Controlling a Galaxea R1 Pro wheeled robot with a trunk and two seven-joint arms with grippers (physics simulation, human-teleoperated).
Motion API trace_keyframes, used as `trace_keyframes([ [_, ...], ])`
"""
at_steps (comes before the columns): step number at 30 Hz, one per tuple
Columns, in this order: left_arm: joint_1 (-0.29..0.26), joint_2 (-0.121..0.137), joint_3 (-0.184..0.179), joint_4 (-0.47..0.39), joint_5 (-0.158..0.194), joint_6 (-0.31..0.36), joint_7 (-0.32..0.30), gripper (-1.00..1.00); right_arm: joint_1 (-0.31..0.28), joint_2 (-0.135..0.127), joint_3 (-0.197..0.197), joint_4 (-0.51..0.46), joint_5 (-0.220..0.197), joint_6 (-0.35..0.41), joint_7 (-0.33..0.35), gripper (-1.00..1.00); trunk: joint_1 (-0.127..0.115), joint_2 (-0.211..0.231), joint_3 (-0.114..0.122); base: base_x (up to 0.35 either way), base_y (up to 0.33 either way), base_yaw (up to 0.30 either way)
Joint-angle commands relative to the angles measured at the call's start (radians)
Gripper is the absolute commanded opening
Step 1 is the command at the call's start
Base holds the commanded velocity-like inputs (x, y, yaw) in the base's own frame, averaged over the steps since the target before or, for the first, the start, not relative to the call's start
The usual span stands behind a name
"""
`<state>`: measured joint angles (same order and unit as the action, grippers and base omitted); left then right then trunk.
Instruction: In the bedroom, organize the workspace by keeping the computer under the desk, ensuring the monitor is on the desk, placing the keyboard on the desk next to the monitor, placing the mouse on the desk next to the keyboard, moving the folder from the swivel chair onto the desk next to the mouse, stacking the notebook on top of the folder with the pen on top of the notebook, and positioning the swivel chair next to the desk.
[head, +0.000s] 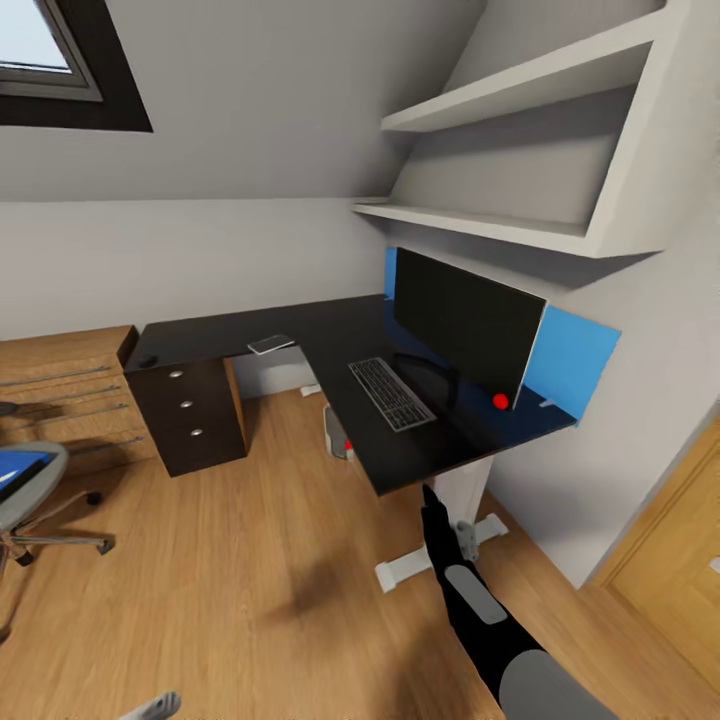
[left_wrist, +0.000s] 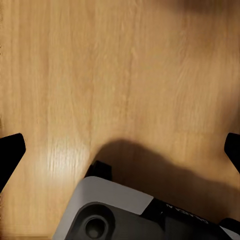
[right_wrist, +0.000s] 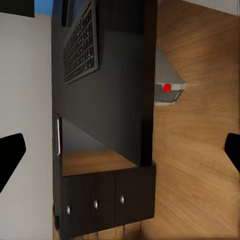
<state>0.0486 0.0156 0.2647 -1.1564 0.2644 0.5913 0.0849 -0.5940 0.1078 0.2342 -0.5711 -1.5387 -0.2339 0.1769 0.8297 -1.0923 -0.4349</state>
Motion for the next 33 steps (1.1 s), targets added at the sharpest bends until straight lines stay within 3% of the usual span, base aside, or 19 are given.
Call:
trace_keyframes([
  [1, 0.000, 0.001, -0.001, -0.002, 0.011, 0.004, 0.009, 1.00, -0.001, -0.001, 0.010, 0.005, -0.010, -0.007, 0.005, 1.00, 0.000, -0.001, -0.001, -0.128, 0.000, 0.000],
  [5, 0.000, 0.001, -0.001, -0.002, 0.010, 0.004, 0.009, 1.00, -0.001, -0.005, 0.047, 0.085, 0.006, -0.008, 0.007, 1.00, 0.000, -0.001, -0.001, -0.056, 0.000, 0.000],
  [7, 0.000, 0.001, -0.001, -0.002, 0.010, 0.004, 0.007, 1.00, -0.001, -0.013, 0.076, 0.151, 0.046, -0.009, 0.009, 1.00, -0.004, 0.006, 0.002, -0.019, 0.000, 0.000],
  [9, 0.000, -0.001, -0.001, -0.001, 0.010, 0.003, 0.006, 1.00, -0.001, -0.023, 0.107, 0.213, 0.113, -0.010, 0.009, 1.00, -0.012, 0.020, 0.009, -0.010, 0.000, 0.000],
  [10, 0.000, -0.002, -0.001, 0.000, 0.010, -0.001, 0.005, 1.00, -0.001, -0.027, 0.125, 0.254, 0.171, -0.013, 0.009, 1.00, -0.016, 0.027, 0.012, -0.006, 0.000, 0.000],
  [11, 0.000, -0.002, -0.001, 0.001, 0.010, -0.004, 0.005, 1.00, -0.001, -0.028, 0.133, 0.275, 0.201, -0.015, 0.009, 1.00, -0.019, 0.034, 0.015, -0.004, 0.000, 0.000],
  [12, 0.000, -0.003, -0.001, 0.004, 0.010, -0.015, 0.005, 1.00, -0.001, -0.030, 0.145, 0.318, 0.264, -0.022, 0.009, 1.00, -0.023, 0.041, 0.018, -0.003, 0.000, 0.000],
  [13, 0.000, -0.004, -0.002, 0.010, 0.010, -0.033, 0.005, 1.00, -0.001, -0.032, 0.152, 0.363, 0.326, -0.035, 0.008, 1.00, -0.027, 0.048, 0.021, -0.002, 0.000, 0.000],
  [15, 0.000, -0.005, -0.002, 0.019, 0.009, -0.061, 0.005, 1.00, -0.001, -0.033, 0.156, 0.409, 0.381, -0.054, 0.008, 1.00, -0.035, 0.062, 0.027, -0.001, 0.000, 0.000],
  [17, 0.000, -0.006, -0.004, 0.050, 0.009, -0.143, 0.007, 1.00, 0.000, -0.033, 0.162, 0.500, 0.465, -0.101, 0.006, 1.00, -0.042, 0.076, 0.034, 0.000, 0.000, 0.000],
  [21, 0.000, -0.006, -0.006, 0.100, 0.010, -0.258, 0.008, 1.00, 0.001, -0.036, 0.164, 0.562, 0.516, -0.148, 0.005, 1.00, -0.058, 0.104, 0.046, 0.000, 0.000, 0.000],
  [27, 0.000, -0.012, -0.008, 0.134, 0.009, -0.364, 0.007, 1.00, 0.015, -0.070, 0.165, 0.588, 0.534, -0.177, -0.028, 1.00, -0.081, 0.146, 0.065, 0.000, 0.000, 0.000],
  [33, 0.000, -0.019, -0.009, 0.155, 0.006, -0.398, 0.007, 1.00, 0.040, -0.092, 0.166, 0.594, 0.538, -0.186, -0.186, 1.00, -0.104, 0.188, 0.084, 0.000, 0.000, 0.000],
])
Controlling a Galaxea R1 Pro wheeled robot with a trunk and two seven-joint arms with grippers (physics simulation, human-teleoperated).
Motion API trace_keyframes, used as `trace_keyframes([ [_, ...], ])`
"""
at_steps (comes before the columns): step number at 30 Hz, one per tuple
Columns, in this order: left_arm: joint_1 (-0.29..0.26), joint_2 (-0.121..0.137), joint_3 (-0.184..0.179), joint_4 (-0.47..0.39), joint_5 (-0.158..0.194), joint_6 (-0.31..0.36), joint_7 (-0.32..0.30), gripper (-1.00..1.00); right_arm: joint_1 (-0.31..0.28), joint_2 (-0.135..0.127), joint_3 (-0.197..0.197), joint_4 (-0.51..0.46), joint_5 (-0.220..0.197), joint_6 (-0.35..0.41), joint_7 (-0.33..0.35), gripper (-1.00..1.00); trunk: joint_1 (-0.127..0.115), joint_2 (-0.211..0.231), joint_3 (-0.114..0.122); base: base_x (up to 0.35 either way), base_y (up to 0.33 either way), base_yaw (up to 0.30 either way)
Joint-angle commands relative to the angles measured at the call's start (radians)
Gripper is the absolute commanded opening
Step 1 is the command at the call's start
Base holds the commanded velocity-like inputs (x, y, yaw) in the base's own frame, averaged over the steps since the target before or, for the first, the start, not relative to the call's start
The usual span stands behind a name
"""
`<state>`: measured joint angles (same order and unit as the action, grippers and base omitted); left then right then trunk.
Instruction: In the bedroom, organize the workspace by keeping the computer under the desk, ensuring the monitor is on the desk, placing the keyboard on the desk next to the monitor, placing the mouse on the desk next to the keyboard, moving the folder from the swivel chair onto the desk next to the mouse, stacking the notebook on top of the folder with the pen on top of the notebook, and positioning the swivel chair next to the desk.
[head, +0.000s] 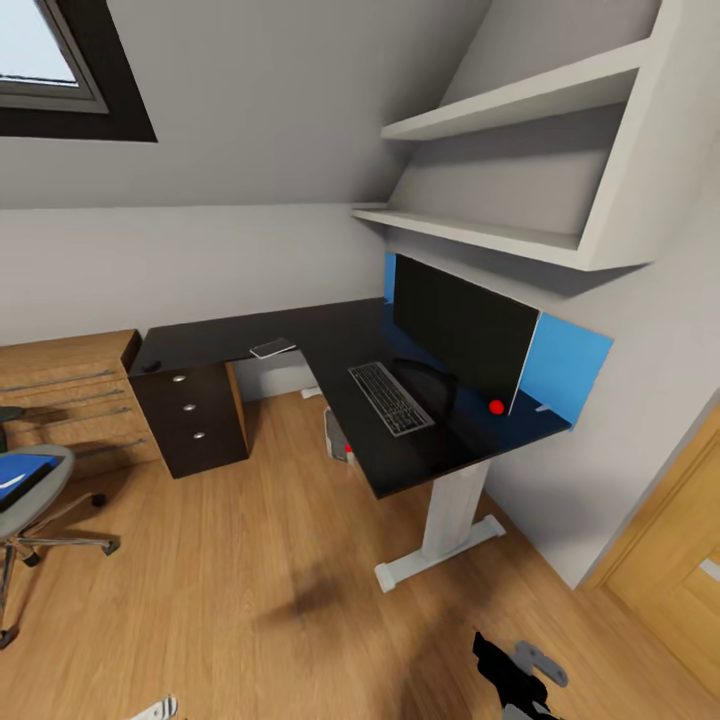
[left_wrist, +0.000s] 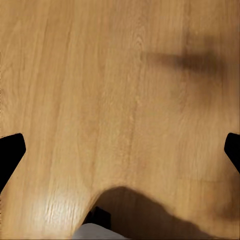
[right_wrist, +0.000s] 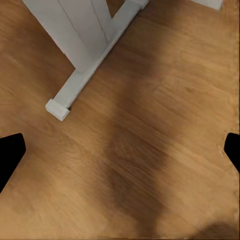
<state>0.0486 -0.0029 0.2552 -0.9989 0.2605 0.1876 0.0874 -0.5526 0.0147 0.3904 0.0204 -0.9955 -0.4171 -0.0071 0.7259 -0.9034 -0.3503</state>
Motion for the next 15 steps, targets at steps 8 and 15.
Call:
trace_keyframes([
  [8, 0.000, 0.003, -0.009, 0.111, 0.008, 0.000, 0.006, 1.00, 0.034, -0.003, 0.018, 0.001, 0.119, -0.007, -0.043, 1.00, -0.031, 0.055, 0.024, 0.000, 0.000, 0.000],
  [15, 0.000, 0.002, -0.008, 0.122, 0.007, -0.001, 0.006, 1.00, 0.046, 0.022, 0.023, 0.002, 0.242, -0.008, -0.046, 1.00, -0.057, 0.104, 0.046, 0.000, 0.000, 0.000],
])
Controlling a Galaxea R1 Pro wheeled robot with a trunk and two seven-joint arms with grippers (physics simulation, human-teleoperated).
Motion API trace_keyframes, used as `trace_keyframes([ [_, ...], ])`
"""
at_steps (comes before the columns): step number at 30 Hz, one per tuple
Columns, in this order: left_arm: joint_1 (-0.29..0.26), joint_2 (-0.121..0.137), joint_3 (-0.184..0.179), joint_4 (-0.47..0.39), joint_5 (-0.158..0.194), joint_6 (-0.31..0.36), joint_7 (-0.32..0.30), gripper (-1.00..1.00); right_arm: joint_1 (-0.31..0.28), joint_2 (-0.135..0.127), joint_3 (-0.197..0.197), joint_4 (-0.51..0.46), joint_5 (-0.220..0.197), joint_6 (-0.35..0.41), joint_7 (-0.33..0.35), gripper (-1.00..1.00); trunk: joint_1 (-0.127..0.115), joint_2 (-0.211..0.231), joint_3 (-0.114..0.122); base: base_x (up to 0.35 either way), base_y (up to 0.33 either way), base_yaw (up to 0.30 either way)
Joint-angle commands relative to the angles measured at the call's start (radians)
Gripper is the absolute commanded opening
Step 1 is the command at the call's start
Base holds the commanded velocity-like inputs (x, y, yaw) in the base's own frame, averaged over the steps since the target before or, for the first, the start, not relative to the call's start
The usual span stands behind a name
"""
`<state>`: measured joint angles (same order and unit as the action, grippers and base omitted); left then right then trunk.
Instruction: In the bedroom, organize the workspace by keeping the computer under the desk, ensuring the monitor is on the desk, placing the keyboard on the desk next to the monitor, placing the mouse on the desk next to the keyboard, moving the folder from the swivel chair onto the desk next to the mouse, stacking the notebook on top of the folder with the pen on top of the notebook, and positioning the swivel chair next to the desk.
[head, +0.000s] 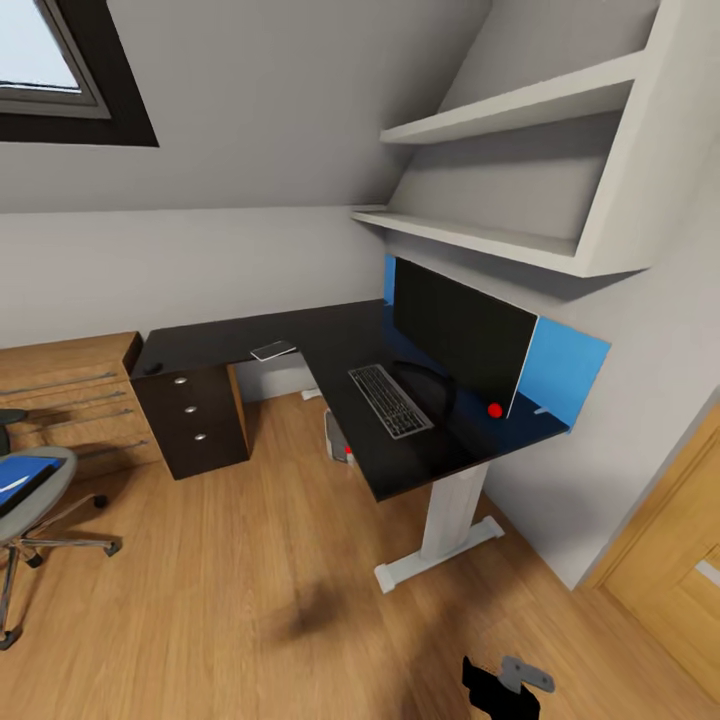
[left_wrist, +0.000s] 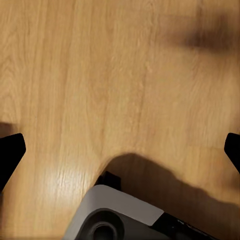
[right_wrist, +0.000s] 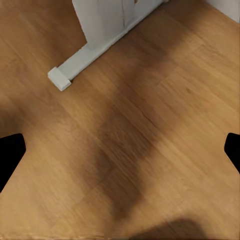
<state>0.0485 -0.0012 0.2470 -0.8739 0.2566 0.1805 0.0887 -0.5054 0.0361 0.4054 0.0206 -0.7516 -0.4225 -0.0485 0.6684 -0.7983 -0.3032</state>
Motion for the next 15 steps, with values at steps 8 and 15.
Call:
trace_keyframes([
  [8, 0.001, 0.000, -0.002, -0.003, 0.010, -0.027, 0.001, 1.00, 0.006, 0.009, 0.010, 0.001, 0.036, -0.004, -0.004, 1.00, 0.000, -0.001, -0.001, 0.000, 0.000, 0.000],
  [15, 0.001, -0.002, -0.003, -0.001, -0.015, -0.125, 0.002, 1.00, 0.008, 0.039, 0.009, 0.002, 0.072, -0.036, -0.011, 1.00, 0.000, -0.001, -0.001, 0.000, 0.000, 0.060],
])
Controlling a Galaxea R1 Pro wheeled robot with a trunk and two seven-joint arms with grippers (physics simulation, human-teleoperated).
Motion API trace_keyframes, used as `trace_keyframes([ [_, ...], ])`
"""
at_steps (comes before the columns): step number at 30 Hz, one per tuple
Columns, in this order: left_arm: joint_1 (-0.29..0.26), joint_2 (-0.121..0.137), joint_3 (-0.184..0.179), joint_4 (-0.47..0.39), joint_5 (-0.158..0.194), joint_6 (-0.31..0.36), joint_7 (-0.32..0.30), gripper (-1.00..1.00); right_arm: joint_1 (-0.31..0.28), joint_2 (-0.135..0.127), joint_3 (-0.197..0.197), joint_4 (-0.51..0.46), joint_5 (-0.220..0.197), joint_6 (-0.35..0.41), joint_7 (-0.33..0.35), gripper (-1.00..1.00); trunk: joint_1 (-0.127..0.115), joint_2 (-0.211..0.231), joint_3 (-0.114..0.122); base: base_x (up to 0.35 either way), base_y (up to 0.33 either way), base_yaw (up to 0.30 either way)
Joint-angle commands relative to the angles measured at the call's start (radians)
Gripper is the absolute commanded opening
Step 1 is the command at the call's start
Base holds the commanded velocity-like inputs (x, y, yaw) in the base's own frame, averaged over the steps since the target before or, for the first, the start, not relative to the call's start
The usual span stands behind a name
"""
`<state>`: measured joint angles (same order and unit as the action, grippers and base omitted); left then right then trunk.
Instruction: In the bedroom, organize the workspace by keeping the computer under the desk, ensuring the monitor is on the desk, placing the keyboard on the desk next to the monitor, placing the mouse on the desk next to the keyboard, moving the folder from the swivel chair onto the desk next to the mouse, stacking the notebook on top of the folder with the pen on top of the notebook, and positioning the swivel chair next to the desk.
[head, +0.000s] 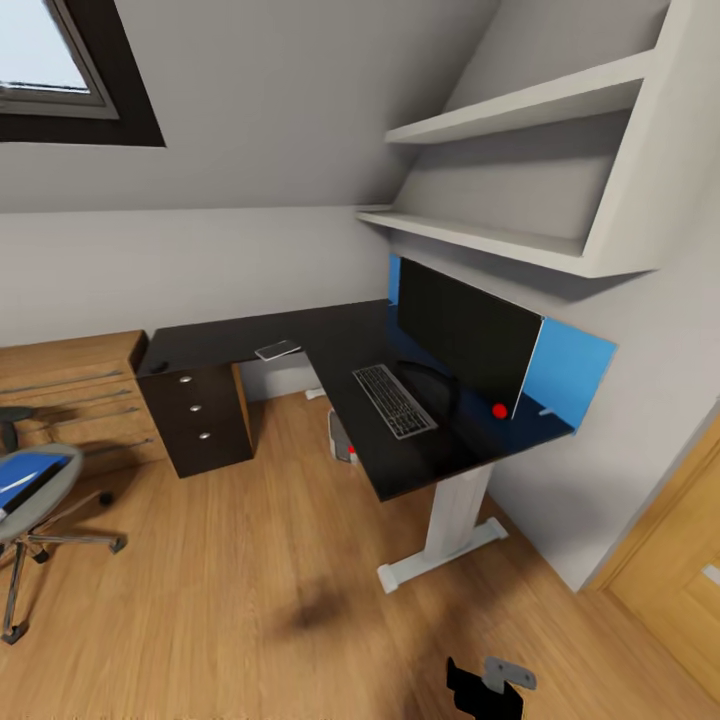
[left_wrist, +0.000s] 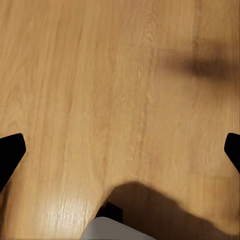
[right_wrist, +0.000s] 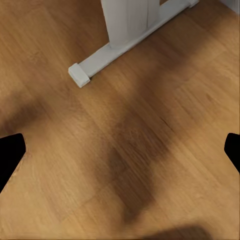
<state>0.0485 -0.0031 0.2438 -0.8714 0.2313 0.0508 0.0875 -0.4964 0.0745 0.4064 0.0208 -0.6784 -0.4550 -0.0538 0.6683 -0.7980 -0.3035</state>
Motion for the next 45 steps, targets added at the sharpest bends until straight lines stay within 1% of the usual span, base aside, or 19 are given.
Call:
trace_keyframes([
  [1, 0.001, 0.000, 0.000, -0.002, 0.009, 0.005, 0.003, 1.00, -0.001, 0.002, 0.008, 0.002, -0.001, -0.007, -0.006, 1.00, 0.000, -0.001, -0.002, 0.000, 0.000, 0.242],
  [5, 0.001, 0.000, 0.000, 0.000, 0.009, 0.005, 0.004, 1.00, 0.001, 0.010, 0.009, 0.002, 0.002, -0.014, -0.006, 1.00, 0.000, -0.001, -0.003, 0.000, 0.000, 0.104],
  [14, 0.001, 0.000, 0.000, 0.000, 0.009, 0.004, 0.004, 1.00, 0.004, 0.011, 0.008, 0.001, 0.005, -0.022, -0.006, 1.00, 0.000, -0.001, -0.003, 0.000, 0.000, 0.042],
  [17, 0.001, 0.000, 0.001, 0.000, 0.008, 0.004, 0.004, 1.00, 0.006, 0.011, 0.009, 0.001, 0.009, -0.087, -0.007, 1.00, 0.000, -0.001, -0.003, 0.000, 0.000, 0.259],
  [18, 0.001, 0.000, 0.001, 0.000, 0.008, 0.004, 0.004, 1.00, 0.011, 0.011, 0.009, 0.001, 0.018, -0.104, -0.007, 1.00, 0.000, -0.001, -0.003, 0.000, 0.000, 0.274],
  [19, 0.001, -0.001, 0.002, 0.001, 0.008, 0.004, 0.004, 1.00, 0.025, 0.013, 0.009, 0.002, 0.086, -0.131, -0.008, 1.00, 0.000, -0.001, -0.003, 0.000, 0.000, 0.278],
  [21, 0.001, -0.001, 0.001, 0.004, 0.005, 0.004, 0.004, 1.00, 0.029, 0.019, 0.009, 0.002, 0.120, -0.136, -0.012, 1.00, 0.000, -0.001, -0.004, 0.000, 0.000, 0.257],
  [22, 0.001, -0.002, -0.003, 0.025, -0.013, 0.003, 0.004, 1.00, 0.032, 0.031, 0.009, 0.002, 0.149, -0.142, -0.069, 1.00, 0.000, -0.001, -0.004, 0.000, 0.000, 0.013],
  [32, 0.001, -0.002, -0.007, 0.026, -0.013, 0.003, 0.003, 1.00, 0.036, 0.031, 0.009, 0.002, 0.149, -0.173, -0.075, 1.00, 0.000, -0.001, -0.004, 0.000, 0.000, 0.023],
  [45, 0.001, -0.002, -0.008, 0.028, -0.013, 0.003, 0.003, 1.00, 0.039, 0.035, 0.009, 0.002, 0.151, -0.178, -0.075, 1.00, 0.000, -0.001, -0.004, 0.000, 0.000, 0.244],
])
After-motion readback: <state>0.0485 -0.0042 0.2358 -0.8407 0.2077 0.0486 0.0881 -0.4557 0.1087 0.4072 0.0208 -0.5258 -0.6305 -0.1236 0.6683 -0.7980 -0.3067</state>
